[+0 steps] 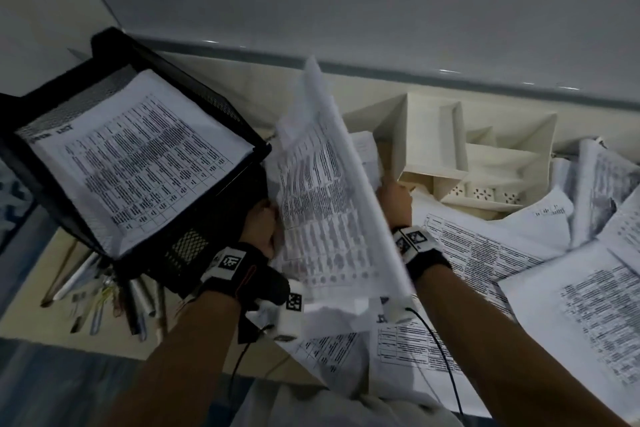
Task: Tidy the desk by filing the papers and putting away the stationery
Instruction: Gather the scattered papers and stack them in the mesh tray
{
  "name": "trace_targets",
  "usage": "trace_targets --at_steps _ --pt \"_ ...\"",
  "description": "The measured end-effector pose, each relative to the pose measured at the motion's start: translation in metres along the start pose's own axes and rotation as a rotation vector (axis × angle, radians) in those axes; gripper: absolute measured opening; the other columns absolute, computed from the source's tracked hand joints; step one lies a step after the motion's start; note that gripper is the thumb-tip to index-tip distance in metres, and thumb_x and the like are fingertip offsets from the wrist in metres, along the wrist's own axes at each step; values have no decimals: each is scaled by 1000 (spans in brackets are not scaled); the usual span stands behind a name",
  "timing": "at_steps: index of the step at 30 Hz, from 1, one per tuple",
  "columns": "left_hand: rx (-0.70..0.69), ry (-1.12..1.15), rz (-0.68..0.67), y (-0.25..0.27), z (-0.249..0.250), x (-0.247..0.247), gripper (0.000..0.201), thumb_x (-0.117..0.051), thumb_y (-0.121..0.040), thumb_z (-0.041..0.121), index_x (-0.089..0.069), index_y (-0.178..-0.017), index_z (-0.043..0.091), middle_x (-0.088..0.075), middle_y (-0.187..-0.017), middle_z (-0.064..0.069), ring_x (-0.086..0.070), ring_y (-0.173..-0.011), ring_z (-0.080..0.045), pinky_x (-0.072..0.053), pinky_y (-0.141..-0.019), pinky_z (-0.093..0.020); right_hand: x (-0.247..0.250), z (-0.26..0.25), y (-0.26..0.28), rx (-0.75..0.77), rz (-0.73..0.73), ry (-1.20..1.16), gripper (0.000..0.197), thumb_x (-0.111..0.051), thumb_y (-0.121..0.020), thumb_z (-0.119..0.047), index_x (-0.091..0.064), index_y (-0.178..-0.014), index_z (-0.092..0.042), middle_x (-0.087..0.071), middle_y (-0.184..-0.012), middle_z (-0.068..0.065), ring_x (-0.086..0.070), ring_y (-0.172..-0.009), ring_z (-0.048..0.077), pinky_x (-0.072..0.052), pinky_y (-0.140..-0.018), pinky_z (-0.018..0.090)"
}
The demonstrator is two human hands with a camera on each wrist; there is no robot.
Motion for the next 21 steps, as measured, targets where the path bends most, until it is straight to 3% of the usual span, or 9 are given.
trace_targets --at_steps 2,4,7,9,12,14,16,18,21 --pt "-11 -146 152 2 4 3 27 -35 -96 0 -52 -117 -3 -59 -90 -16 -66 -74 -14 -51 -59 -20 4 8 1 13 125 57 29 -36 -96 -12 -50 -115 5 -60 -112 31 -55 -106 43 -40 -83 39" --pt "-13 -382 275 4 8 7 30 -36 -97 6 -47 -122 -6 -58 -117 -24 -61 -106 -29 -48 -80 -30 9 17 1 -23 148 -8 36 -35 -98 -23 -55 -114 2 -58 -119 28 -53 -110 39 -36 -83 36" --pt "3 -465 264 -2 7 3 39 -37 -96 8 -38 -133 -5 -52 -130 -26 -53 -117 -39 -47 -94 -39 6 34 -1 -184 29 -116 60 -28 -97 -48 -47 -130 -2 -46 -137 23 -42 -125 36 -30 -104 41" --pt "12 -458 200 -3 5 -6 48 -44 -95 12 -31 -139 -2 -51 -133 -24 -54 -118 -38 -47 -98 -40 0 35 7 -195 -100 -300 65 -30 -94 -54 -50 -125 0 -55 -128 19 -49 -119 29 -34 -104 38" --pt "-34 -411 93 2 3 -19 66 -53 -94 20 -18 -147 3 -39 -146 -20 -43 -131 -34 -36 -109 -36 -11 25 27 -105 -287 -212 46 -51 -92 -41 -54 -119 -4 -61 -112 14 -54 -111 26 -40 -95 33" --pt "-69 -458 23 5 -1 -21 73 -55 -93 25 -13 -149 5 -30 -152 -16 -34 -138 -31 -29 -113 -35 -11 18 34 48 -214 59 32 -51 -92 -18 -56 -116 2 -62 -114 21 -58 -109 34 -45 -88 36" --pt "-98 -471 -36 8 -5 -16 70 -63 -88 24 -25 -143 3 -40 -145 -13 -41 -133 -29 -36 -107 -32 3 4 41 210 -50 168 36 -38 -89 -17 -59 -106 7 -64 -104 30 -61 -98 41 -44 -77 38" --pt "-136 -525 -99 13 -9 -8 60 -72 -81 18 -39 -128 1 -53 -125 -10 -51 -118 -26 -40 -93 -27 26 -9 45 347 120 116 49 -31 -79 -24 -61 -96 11 -64 -92 35 -62 -86 43 -38 -66 39" --pt "-221 -805 -168 24 -13 -3 38 -73 -78 12 -51 -108 1 -51 -97 -10 -53 -107 -24 -39 -85 -25 69 -21 46 452 357 4 34 -36 -81 -12 -61 -92 9 -63 -81 34 -61 -73 40 -27 -61 29"
Point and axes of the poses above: each hand's wrist, its own y-axis away from the middle knuckle, its own x-axis out of the back of the hand, z = x × y, the point moved 3 cm from there along -y, towards the middle knuckle
